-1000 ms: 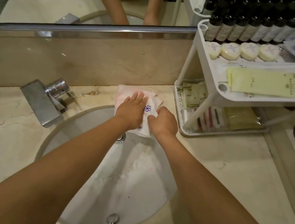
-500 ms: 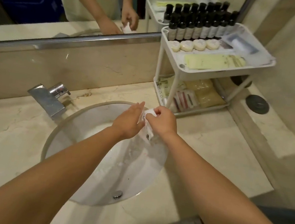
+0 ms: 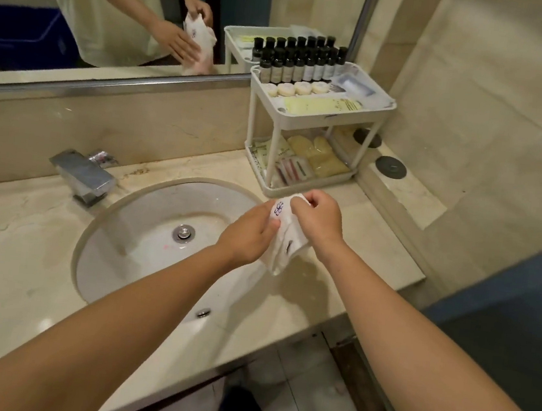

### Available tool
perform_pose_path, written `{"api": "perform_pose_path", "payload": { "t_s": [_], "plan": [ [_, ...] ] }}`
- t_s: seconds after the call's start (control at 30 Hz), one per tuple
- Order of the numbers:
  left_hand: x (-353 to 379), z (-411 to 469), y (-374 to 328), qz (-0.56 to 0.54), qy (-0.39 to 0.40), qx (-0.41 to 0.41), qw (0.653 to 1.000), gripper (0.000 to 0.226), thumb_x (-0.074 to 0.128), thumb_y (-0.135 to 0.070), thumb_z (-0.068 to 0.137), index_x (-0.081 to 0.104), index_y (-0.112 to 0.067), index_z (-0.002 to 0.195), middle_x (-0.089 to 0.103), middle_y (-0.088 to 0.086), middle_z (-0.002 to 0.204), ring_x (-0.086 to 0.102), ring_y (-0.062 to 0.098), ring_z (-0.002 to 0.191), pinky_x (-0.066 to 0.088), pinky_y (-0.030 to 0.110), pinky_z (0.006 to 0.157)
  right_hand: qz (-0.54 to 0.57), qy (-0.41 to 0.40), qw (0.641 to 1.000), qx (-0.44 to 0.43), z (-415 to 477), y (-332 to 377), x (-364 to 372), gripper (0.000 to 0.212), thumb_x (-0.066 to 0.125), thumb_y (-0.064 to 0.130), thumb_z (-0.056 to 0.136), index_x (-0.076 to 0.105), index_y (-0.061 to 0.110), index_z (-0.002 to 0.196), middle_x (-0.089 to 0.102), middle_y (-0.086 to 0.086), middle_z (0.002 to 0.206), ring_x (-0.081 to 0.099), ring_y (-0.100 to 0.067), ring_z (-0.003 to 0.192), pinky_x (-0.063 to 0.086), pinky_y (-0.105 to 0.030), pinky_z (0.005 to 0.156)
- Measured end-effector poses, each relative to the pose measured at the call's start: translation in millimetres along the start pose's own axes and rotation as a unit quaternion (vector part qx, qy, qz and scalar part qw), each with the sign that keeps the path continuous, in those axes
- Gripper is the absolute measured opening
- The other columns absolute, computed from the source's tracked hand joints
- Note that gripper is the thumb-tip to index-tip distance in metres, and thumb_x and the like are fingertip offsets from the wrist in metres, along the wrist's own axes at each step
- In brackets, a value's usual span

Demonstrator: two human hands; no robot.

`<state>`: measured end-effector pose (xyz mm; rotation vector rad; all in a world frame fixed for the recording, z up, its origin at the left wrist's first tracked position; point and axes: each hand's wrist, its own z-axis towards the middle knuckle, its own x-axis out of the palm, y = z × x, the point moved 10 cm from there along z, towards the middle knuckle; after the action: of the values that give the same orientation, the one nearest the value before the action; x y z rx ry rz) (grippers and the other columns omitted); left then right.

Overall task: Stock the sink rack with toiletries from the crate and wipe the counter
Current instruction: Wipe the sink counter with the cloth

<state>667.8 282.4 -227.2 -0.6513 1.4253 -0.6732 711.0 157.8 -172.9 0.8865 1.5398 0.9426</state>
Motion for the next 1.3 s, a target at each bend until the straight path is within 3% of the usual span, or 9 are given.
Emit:
{"api": "perform_pose_path", "payload": {
  "t_s": [0.17, 0.33, 0.5, 0.63, 0.8, 1.07, 1.17, 1.23, 1.3],
  "plan": [
    [43, -13, -5, 0.024, 0.042, -0.029, 0.998, 0.042, 0.028, -0.050, 0.094, 0.045, -0.031, 0.128, 0.058, -0.008, 0.124, 0.054, 0.016, 0.114, 0.047, 0.046, 0.093, -0.031, 0.001, 1.000, 0.002, -15, -33, -27, 0.019, 0.058, 0.013, 0.079, 0.044, 0.015, 0.066, 0.041, 0.004, 0.063, 0.036, -0.013, 0.059, 0.031, -0.028, 0.055],
    [87, -19, -1, 0.096, 0.112, -0.074, 0.986, 0.060, 0.030, -0.042, 0.102, 0.020, -0.012, 0.153, 0.025, 0.005, 0.158, 0.023, 0.022, 0.145, 0.025, 0.041, 0.116, -0.185, 0.012, 0.982, 0.028, -3, -78, -54, 0.010, 0.058, 0.023, 0.083, 0.052, 0.015, 0.079, 0.053, 0.003, 0.073, 0.050, -0.020, 0.071, 0.036, -0.030, 0.058],
    [122, -8, 1, 0.159, 0.161, -0.097, 0.969, 0.055, 0.035, -0.035, 0.102, 0.024, -0.013, 0.151, 0.021, 0.007, 0.159, 0.020, 0.023, 0.146, 0.024, 0.038, 0.115, -0.392, 0.039, 0.916, 0.070, 20, -127, -78, 0.046, 0.062, 0.031, 0.087, 0.048, 0.015, 0.128, 0.046, -0.008, 0.129, 0.050, -0.029, 0.115, 0.047, -0.038, 0.084],
    [125, 20, -3, 0.233, 0.072, -0.064, 0.968, 0.046, 0.040, -0.033, 0.098, 0.042, -0.014, 0.139, 0.043, 0.007, 0.140, 0.036, 0.031, 0.133, 0.035, 0.042, 0.106, -0.374, 0.111, 0.921, -0.004, 40, -137, -56, 0.042, 0.051, 0.026, 0.094, 0.049, 0.020, 0.136, 0.047, -0.004, 0.139, 0.047, -0.027, 0.124, 0.044, -0.040, 0.097],
    [106, 31, 25, 0.285, 0.019, -0.181, 0.941, 0.050, 0.043, -0.025, 0.093, 0.038, -0.011, 0.141, 0.048, 0.010, 0.140, 0.035, 0.032, 0.136, 0.028, 0.042, 0.113, -0.348, 0.207, 0.914, -0.029, 57, -146, -18, 0.044, 0.044, 0.022, 0.097, 0.047, 0.022, 0.141, 0.049, -0.002, 0.144, 0.042, -0.026, 0.132, 0.040, -0.038, 0.104],
    [92, 28, 21, 0.220, -0.046, -0.169, 0.960, 0.014, 0.055, -0.019, 0.083, 0.060, -0.018, 0.096, 0.057, -0.002, 0.091, 0.055, 0.022, 0.082, 0.036, 0.031, 0.060, -0.375, 0.356, 0.846, -0.131, 59, -129, 30, 0.055, 0.047, 0.006, 0.089, 0.047, 0.025, 0.140, 0.029, 0.004, 0.158, 0.019, -0.021, 0.148, 0.023, -0.036, 0.117],
    [85, 26, 5, 0.140, -0.063, -0.129, 0.980, 0.013, 0.059, -0.019, 0.084, 0.059, -0.021, 0.097, 0.059, -0.007, 0.095, 0.057, 0.017, 0.079, 0.042, 0.030, 0.062, -0.375, 0.364, 0.845, -0.116, 62, -120, 22, 0.028, 0.051, 0.040, 0.081, 0.059, 0.025, 0.103, 0.049, 0.000, 0.142, 0.030, -0.020, 0.143, 0.035, -0.038, 0.107],
    [79, 25, -7, 0.109, -0.076, -0.107, 0.985, 0.014, 0.059, -0.016, 0.085, 0.057, -0.021, 0.098, 0.060, -0.009, 0.093, 0.057, 0.015, 0.079, 0.044, 0.029, 0.064, -0.333, 0.336, 0.876, -0.091, 70, -110, 6, 0.042, 0.046, 0.062, 0.063, 0.052, 0.025, 0.083, 0.063, 0.002, 0.106, 0.055, -0.021, 0.110, 0.044, -0.035, 0.081],
    [71, 27, -18, 0.099, -0.097, -0.089, 0.986, 0.014, 0.059, -0.015, 0.085, 0.056, -0.022, 0.098, 0.059, -0.012, 0.092, 0.055, 0.012, 0.078, 0.043, 0.028, 0.064, -0.306, 0.339, 0.886, -0.073, 73, -107, -4, 0.030, 0.054, 0.048, 0.067, 0.047, 0.024, 0.083, 0.060, 0.003, 0.086, 0.060, -0.025, 0.086, 0.044, -0.036, 0.067]
  ]
}}
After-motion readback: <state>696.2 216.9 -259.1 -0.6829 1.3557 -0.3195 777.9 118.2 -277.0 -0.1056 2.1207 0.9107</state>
